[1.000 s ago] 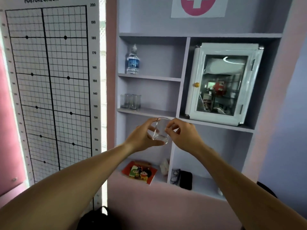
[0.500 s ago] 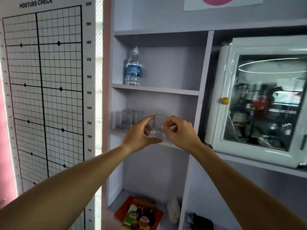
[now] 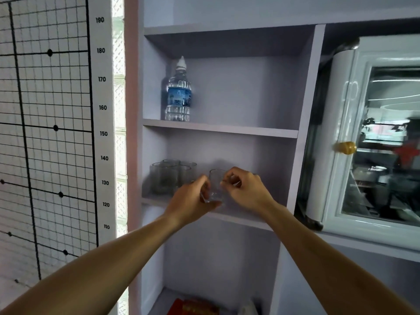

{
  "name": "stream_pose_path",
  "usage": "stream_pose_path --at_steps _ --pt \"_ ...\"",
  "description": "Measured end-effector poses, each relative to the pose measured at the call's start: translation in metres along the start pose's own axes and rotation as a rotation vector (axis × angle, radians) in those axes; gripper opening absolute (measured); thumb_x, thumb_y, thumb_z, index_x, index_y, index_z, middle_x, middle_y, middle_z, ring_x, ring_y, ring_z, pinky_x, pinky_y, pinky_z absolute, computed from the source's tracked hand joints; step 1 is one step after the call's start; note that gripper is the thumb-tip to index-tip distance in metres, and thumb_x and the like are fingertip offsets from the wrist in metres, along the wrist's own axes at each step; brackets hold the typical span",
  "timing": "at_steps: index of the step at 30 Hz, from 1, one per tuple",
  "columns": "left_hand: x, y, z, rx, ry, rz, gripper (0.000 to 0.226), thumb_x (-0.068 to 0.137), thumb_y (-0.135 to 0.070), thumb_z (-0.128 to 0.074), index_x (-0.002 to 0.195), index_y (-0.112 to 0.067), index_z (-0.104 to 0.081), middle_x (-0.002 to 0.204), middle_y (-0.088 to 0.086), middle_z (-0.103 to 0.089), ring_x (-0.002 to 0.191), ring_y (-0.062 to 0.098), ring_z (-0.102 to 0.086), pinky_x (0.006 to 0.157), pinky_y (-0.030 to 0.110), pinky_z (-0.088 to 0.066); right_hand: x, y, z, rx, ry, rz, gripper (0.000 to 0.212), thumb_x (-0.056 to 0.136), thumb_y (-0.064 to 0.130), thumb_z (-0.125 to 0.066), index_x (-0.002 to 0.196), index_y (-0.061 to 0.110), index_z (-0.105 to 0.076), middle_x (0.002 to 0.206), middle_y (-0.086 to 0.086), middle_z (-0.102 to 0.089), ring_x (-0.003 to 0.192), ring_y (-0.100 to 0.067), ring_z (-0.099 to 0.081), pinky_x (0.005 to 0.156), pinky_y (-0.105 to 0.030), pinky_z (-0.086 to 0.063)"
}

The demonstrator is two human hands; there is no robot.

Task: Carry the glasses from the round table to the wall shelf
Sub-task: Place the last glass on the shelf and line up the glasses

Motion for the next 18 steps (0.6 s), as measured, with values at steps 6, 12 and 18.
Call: stream_pose_path --at_steps 6,12,18 --pt "0.011 0.024 0.002 -0.015 0.017 -0.014 0.039 0.073 -0.054 -0.08 0.08 -0.031 -0.049 0.062 -0.014 -0.057 0.056 -0.001 -0.053 0.054 0.018 -0.036 0.022 -0.002 -0.027 0.012 -0.005 -0.062 0.006 0.087 0.037 -0.069 0.088 0.033 -0.066 0.087 0.01 -0.07 0.083 -0.013 -0.065 0.077 -0.031 -0.055" --pt "0.013 0.033 0.002 -0.031 0.061 -0.07 0.025 0.081 -0.036 -0.075 0.102 -0.025 -0.068 0.089 -0.009 -0.075 0.087 0.01 -0.07 0.074 0.023 -0.049 0.038 0.002 -0.047 0.045 -0.007 -0.106 0.004 0.087 0.035 -0.069 0.086 0.036 -0.065 0.086 0.01 -0.07 0.083 -0.015 -0.068 0.08 -0.033 -0.057" --pt "0.017 0.029 -0.001 0.018 0.06 -0.102 0.041 0.081 -0.038 -0.07 0.12 -0.026 -0.064 0.106 -0.007 -0.071 0.107 0.018 -0.065 0.088 0.028 -0.049 0.046 0.004 -0.055 0.112 -0.044 -0.137 0.014 0.088 0.035 -0.07 0.101 0.033 -0.067 0.094 0.011 -0.07 0.087 -0.009 -0.066 0.074 -0.022 -0.051"
Point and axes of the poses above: each hand's wrist, its own x-axis towards the middle knuckle, its own z-axis out of the back of the hand, y = z × x, the point moved 6 cm from there along x, towards the middle knuckle
